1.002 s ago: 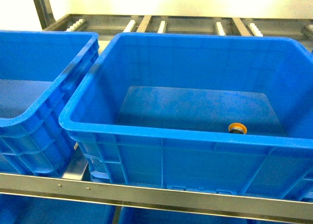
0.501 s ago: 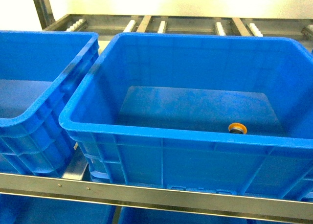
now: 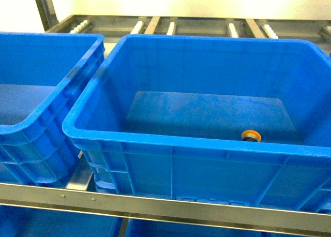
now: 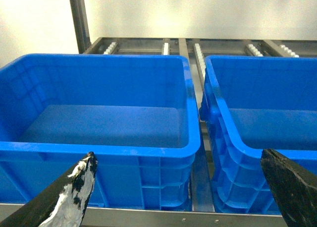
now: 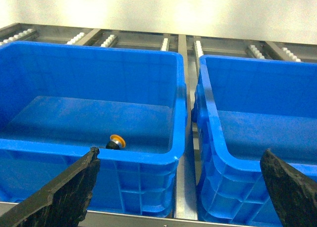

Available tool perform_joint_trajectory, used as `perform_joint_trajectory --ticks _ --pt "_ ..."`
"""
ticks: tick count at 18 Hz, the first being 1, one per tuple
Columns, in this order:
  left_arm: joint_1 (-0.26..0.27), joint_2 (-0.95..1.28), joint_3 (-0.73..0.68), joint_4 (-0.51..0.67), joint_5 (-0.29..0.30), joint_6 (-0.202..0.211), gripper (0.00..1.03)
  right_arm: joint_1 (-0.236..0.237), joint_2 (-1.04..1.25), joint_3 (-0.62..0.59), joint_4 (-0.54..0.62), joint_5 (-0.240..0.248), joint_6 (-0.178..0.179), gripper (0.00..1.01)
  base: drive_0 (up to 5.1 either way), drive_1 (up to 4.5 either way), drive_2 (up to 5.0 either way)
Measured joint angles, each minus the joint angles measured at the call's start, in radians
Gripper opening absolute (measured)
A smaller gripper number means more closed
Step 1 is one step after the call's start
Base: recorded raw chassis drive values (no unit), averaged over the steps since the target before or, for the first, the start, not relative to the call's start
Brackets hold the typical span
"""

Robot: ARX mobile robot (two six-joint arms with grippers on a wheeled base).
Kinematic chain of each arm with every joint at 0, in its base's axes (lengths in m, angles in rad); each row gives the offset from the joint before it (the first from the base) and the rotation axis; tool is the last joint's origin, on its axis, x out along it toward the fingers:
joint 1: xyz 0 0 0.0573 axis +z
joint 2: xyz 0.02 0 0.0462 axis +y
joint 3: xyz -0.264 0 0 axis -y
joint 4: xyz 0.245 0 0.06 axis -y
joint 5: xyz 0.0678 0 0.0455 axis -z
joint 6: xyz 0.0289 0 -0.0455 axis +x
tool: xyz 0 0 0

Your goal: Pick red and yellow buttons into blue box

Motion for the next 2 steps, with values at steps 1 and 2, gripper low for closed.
perform_joint_trajectory --ticks 1,2 --pt "0.000 0.000 0.000 0.000 0.000 0.000 0.98 0.000 0.000 0.000 0.000 0.000 0.000 0.98 0.0 0.00 0.0" --pt "0.000 0.000 0.000 0.000 0.000 0.000 0.98 0.000 0.000 0.000 0.000 0.000 0.000 0.98 0.0 0.00 0.0"
